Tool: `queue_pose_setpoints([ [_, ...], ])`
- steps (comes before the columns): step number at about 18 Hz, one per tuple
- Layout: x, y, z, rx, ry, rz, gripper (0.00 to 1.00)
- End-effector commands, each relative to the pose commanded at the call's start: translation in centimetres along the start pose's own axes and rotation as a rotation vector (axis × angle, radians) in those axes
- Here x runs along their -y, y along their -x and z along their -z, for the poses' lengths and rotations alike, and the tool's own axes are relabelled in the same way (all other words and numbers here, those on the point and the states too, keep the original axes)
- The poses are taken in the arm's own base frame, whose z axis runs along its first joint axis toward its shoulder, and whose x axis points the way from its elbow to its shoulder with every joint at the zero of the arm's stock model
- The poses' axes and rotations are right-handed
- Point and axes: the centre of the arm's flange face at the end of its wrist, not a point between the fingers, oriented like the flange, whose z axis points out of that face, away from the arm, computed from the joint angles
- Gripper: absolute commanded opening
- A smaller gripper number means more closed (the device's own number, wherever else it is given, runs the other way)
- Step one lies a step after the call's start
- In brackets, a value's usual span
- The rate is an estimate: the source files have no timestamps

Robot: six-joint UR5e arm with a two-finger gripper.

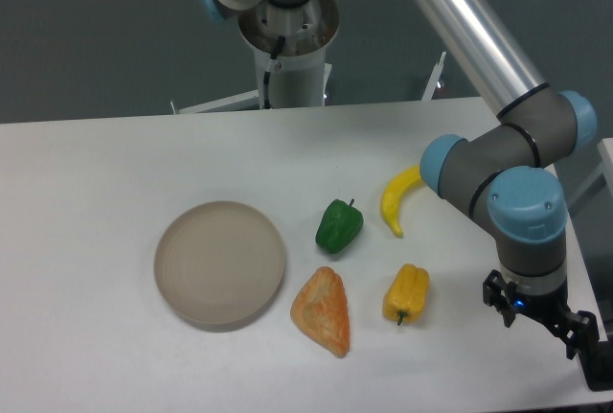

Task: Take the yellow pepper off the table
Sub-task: 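Open the gripper and begin moving it toward the yellow pepper, then lower the open gripper over the yellow bell pepper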

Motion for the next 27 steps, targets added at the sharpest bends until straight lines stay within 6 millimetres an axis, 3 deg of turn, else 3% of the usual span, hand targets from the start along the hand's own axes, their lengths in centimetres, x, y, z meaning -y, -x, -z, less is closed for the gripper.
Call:
queue_pose_setpoints([
  [8, -0.3, -0.2, 1.6, -0.001, -0.007, 0.009, 1.0],
  [14, -2.2, -2.3, 4.7, -0.06, -0.027, 0.032, 1.0],
  [18, -4.7, -4.1, 5.9, -0.148, -0.062, 0.125, 1.0],
  [23, -4.9, -7.0, 3.9, -0.282, -0.13, 0.376, 1.0],
  [27, -4.3, -9.2, 2.8, -0.333, -0.142, 0.384, 1.0],
])
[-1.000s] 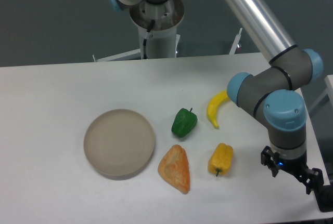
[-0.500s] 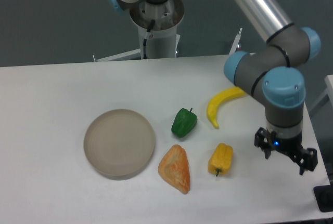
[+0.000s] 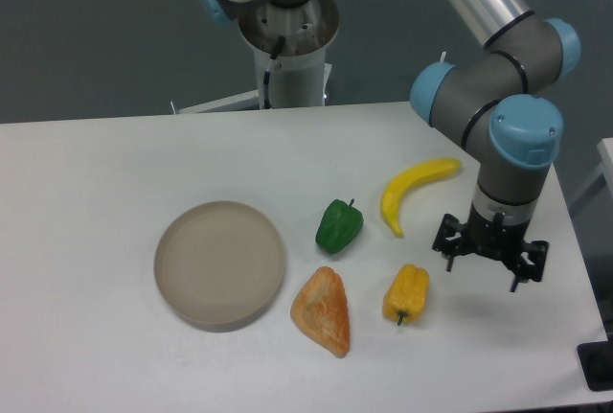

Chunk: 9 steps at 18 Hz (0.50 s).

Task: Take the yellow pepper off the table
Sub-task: 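Lower the open gripper over the yellow bell pepper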

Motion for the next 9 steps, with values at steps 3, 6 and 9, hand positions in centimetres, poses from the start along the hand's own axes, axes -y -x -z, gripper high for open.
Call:
queue_pose_setpoints([
  [3, -0.7, -1.5, -1.7, -0.033, 0.022, -0.002, 1.0],
  [6, -0.3, -3.0, -1.9, -0.036, 0.02, -0.015, 1.0],
  [9, -0.4, -4.3, -3.2, -0.042, 0.025, -0.017, 1.0],
])
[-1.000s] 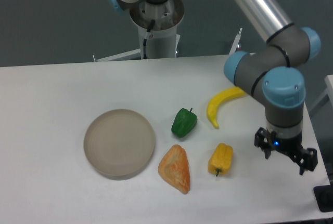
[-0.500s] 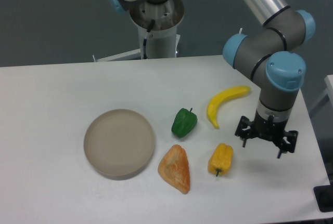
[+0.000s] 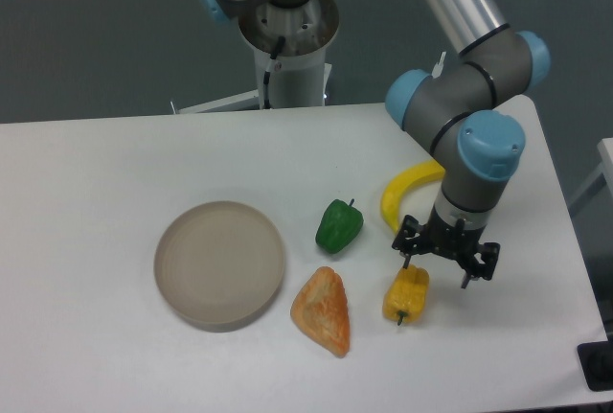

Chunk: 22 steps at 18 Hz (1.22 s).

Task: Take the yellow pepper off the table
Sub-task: 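Lower the open gripper over the yellow bell pepper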

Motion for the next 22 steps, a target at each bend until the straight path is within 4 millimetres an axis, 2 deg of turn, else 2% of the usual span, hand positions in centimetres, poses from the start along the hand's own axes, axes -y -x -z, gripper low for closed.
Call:
queue_pose_setpoints([
  [4, -0.6, -0.9, -1.5, 0.0, 0.001, -0.006, 1.0],
  [9, 0.0, -1.1, -2.4, 0.02, -0.007, -0.029, 1.0],
  [11, 0.0, -1.2, -3.3, 0.011, 0.001, -0.033, 1.0],
  [12, 0.3, -1.7, -3.5, 0.008, 0.002, -0.042, 1.0],
  [16, 0.6, -1.6, -3.6, 0.009, 0.001, -0.045, 1.0],
  [17, 0.6, -1.6, -3.6, 0.012, 0.0, -0.046, 0.91],
  [18, 0.5, -1.5, -3.6, 0.012, 0.0, -0.044, 0.69],
  [19, 0.7, -1.4, -3.4, 0.015, -0.003, -0.048, 0.55],
  [21, 0.8, -1.3, -3.3, 0.017, -0.005, -0.053, 0.41],
  [22, 0.8, -1.2, -3.2, 0.018, -0.006, -0.056, 0.4],
])
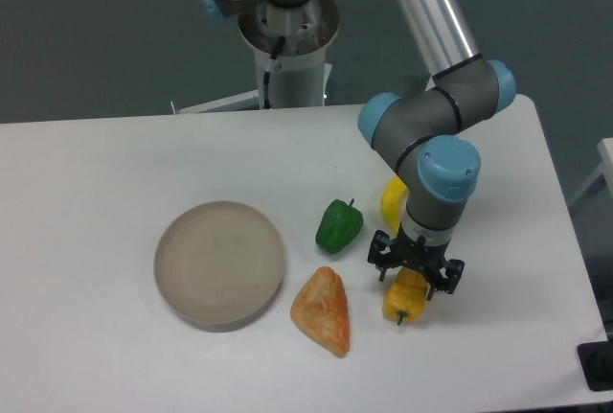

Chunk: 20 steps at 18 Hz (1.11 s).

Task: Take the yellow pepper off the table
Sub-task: 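Close the gripper around the yellow bell pepper, then lift the held yellow pepper up off the table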

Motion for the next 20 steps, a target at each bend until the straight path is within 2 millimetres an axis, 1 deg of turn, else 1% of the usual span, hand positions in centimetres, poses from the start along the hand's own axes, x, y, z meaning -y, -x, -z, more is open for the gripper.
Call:
queue_pose_setpoints([
  [3, 0.1, 0.2, 0.2, 0.004, -0.003, -0.008, 0.4],
  [7, 0.1, 1.6, 2.3, 0.039, -0.022, -0.048, 0.37],
  [8, -0.6, 2.7, 3.3, 0.055, -0.026, -0.055, 0.37],
  [10, -1.5, 3.7, 5.5, 0.085, -0.036, -0.093, 0.37],
  [12, -3.1, 4.9, 8.0, 0.12, -0.039, -0.155, 0.37],
  [13, -3.5, 5.2, 8.6, 0.126, -0.04, -0.169, 0.37],
  [15, -4.4, 5.9, 10.8, 0.158, -0.046, -0.187, 0.37],
  [18, -5.0, 6.8, 12.6, 0.187, -0.05, -0.21, 0.37],
  [20, -5.0, 7.0, 12.9, 0.194, -0.051, -0.21, 0.37],
])
